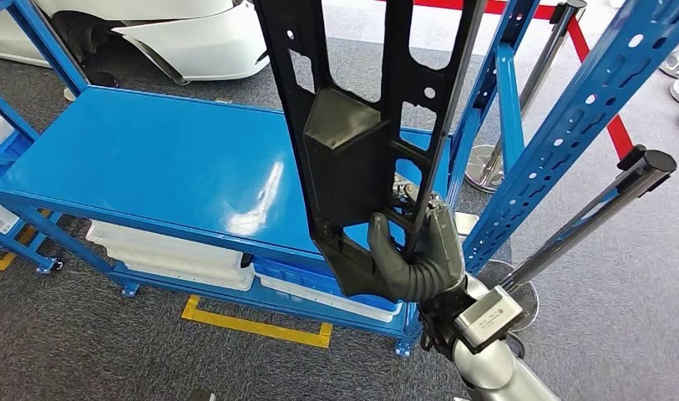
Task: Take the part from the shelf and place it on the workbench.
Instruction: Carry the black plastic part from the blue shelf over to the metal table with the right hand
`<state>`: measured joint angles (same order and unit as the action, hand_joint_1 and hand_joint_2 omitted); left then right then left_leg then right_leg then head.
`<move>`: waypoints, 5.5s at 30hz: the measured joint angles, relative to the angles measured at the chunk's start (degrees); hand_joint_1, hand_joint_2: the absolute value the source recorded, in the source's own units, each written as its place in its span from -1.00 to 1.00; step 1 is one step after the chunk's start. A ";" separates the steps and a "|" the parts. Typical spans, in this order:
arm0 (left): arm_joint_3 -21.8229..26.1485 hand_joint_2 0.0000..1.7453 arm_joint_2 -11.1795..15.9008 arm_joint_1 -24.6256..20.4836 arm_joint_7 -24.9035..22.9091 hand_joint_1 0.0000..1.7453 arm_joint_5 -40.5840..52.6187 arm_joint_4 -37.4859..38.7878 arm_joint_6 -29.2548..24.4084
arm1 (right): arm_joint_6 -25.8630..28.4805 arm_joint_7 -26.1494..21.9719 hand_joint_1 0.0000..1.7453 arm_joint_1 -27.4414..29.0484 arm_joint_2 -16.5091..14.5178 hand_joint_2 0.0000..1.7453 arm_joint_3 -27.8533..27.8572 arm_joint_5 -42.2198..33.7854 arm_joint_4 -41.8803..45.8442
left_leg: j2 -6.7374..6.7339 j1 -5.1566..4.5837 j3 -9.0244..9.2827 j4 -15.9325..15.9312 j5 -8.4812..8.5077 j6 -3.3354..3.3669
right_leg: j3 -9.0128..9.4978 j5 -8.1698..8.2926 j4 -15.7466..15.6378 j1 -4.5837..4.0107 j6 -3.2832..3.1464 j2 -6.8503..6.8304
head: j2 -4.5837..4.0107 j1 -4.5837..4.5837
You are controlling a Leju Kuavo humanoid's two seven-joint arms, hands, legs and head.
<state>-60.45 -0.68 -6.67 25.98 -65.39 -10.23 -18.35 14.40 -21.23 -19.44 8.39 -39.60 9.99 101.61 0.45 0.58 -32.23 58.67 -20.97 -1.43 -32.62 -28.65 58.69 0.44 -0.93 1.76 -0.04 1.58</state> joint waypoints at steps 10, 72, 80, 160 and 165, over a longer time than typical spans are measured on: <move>0.32 1.00 0.00 0.01 0.03 -1.00 -0.09 0.00 0.14 | 0.00 -0.01 1.00 0.09 -0.02 1.00 0.04 0.00 0.00 | 0.00 0.00 0.00 0.00 0.00 0.00 | 0.00 0.00 0.00 0.00 0.00 0.00 | 0.02 -0.01; 1.61 1.00 0.02 0.01 -1.56 -1.00 0.45 0.00 1.32 | -0.85 0.16 1.00 0.37 -0.39 1.00 0.13 -1.57 0.00 | 0.00 0.00 -0.02 0.00 0.00 0.00 | -0.01 0.00 0.00 0.00 0.00 0.00 | 0.00 0.00; 1.84 1.00 0.02 0.02 -4.04 -1.00 -0.31 0.00 2.41 | -0.97 0.16 1.00 0.64 -0.58 1.00 0.13 -1.57 0.00 | 0.00 -0.02 -0.04 0.04 -0.01 0.02 | 0.00 0.01 -0.04 0.08 0.02 -0.02 | 0.01 0.00; 4.43 1.00 0.48 0.07 -1.75 -1.00 0.65 0.02 2.45 | -1.86 0.45 1.00 1.15 -2.57 1.00 1.01 -2.21 -0.09 | -0.93 -0.11 -0.85 -0.41 0.72 -0.43 | -2.33 1.19 0.50 -0.46 -1.00 -1.57 | 0.00 1.43; 4.43 1.00 0.48 0.08 -1.90 -1.00 0.99 0.02 2.39 | -1.86 0.47 1.00 1.28 -2.48 1.00 1.08 -2.23 -0.09 | -0.93 -0.19 -0.86 -0.35 0.68 -0.36 | -2.30 1.20 0.49 -0.41 -0.98 -1.57 | 0.02 1.48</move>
<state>-56.02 -0.20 -6.60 24.09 -64.40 -10.21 -15.96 12.55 -20.76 -18.16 5.92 -38.52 7.76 101.53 -0.48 0.39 -33.09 58.33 -20.29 -1.80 -34.92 -27.45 59.18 0.03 -1.91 0.19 -0.02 3.06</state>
